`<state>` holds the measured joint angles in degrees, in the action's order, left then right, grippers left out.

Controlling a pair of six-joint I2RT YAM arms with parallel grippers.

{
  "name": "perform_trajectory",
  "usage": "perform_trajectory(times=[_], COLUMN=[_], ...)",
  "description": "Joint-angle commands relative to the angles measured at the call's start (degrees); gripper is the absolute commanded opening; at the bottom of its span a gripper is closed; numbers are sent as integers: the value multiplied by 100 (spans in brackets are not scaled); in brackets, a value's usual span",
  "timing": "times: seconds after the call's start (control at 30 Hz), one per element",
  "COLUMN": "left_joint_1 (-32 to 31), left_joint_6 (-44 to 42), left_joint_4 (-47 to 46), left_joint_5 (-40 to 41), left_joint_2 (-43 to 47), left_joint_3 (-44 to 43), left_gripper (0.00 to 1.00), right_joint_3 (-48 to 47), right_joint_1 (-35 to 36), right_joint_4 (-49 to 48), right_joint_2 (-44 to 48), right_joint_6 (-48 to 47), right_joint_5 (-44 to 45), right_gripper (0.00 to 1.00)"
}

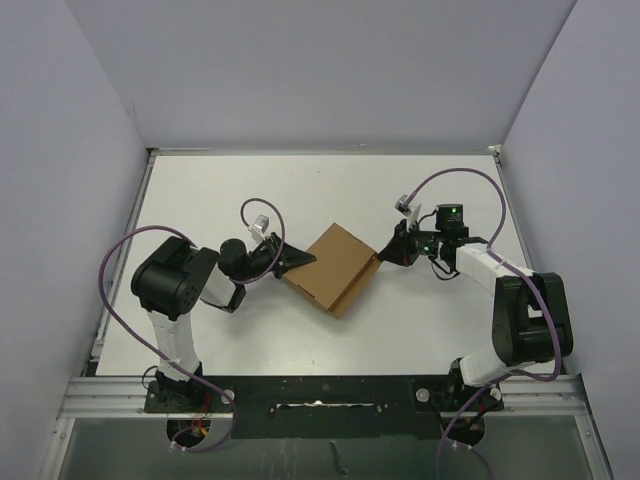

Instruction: Fold the paper box

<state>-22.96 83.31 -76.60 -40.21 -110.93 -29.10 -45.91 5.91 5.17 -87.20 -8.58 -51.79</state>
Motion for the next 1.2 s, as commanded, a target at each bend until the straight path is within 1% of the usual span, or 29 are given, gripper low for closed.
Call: perform_trajectory(times=[0.0,0.17,0.4,0.53,0.8,0.93,1.07,1.17], left_joint_1=[-42,-41,54,189,300,355,441,452], left_joint_6=[-52,-198,-186,-198,-334,-405,-498,-709], left_joint_4=[-258,94,110,144,301,286,332,823], left_joint_5=[-397,-572,-464,-442,-570,-760,-1223,-1695], left_joint_2=[-74,-41,-18,45,68,20,-64,-132], left_joint_3=[-342,-481,-483,-474,-553,-627,-867,-1242], left_gripper=[3,3,3,3,3,3,3,3], right_joint_3=[-111,-120,-179,-216,-208,-223,-206,-293], right_joint_1=[72,93,76,-48,-316,-508,-804,-974], right_joint_4=[-86,-62,57,225,332,408,506,718], right_joint_2=[212,207,257,369,753,994,1193,1236], right_joint_6=[78,58,1,-139,-317,-431,-625,-871], right_joint_5=[-410,-402,-448,-564,-937,-1116,-1300,-1404], right_gripper=[0,0,1,15,36,39,39,43])
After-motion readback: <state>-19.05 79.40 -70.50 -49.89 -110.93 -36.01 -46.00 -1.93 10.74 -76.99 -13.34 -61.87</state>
